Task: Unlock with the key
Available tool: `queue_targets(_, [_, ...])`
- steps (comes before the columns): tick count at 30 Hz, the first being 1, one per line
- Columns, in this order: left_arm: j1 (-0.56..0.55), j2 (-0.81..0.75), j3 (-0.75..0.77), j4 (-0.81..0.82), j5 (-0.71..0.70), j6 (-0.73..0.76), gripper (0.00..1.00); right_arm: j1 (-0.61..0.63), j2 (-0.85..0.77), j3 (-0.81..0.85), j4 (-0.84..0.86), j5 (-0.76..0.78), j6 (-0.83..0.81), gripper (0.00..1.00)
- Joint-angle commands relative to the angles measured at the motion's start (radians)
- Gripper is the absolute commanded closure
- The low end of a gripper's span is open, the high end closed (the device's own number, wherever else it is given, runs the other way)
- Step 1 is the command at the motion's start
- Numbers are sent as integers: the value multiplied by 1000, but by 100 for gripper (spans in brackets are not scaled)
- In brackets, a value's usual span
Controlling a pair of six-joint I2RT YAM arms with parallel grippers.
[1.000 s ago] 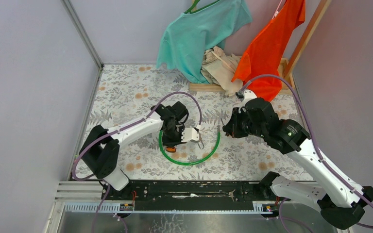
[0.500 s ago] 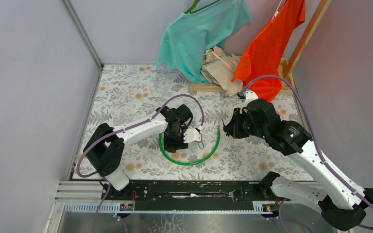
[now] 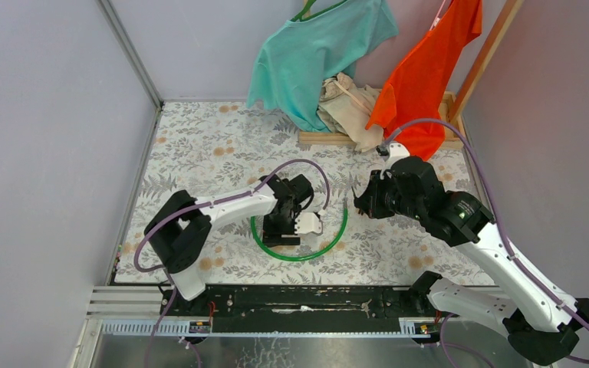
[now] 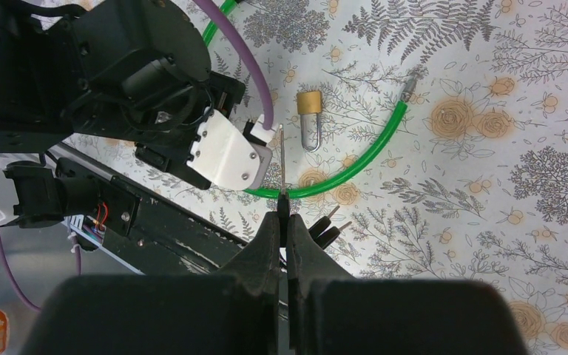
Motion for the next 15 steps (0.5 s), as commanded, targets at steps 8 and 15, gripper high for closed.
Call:
queue_targets(8, [-79,89,29,40,-191,-21,27,5,-23,-5,25,10,2,100])
queue_targets(15, [-113,150,47,-4,-294,-9,28,5,-41,-4,11,15,2,100])
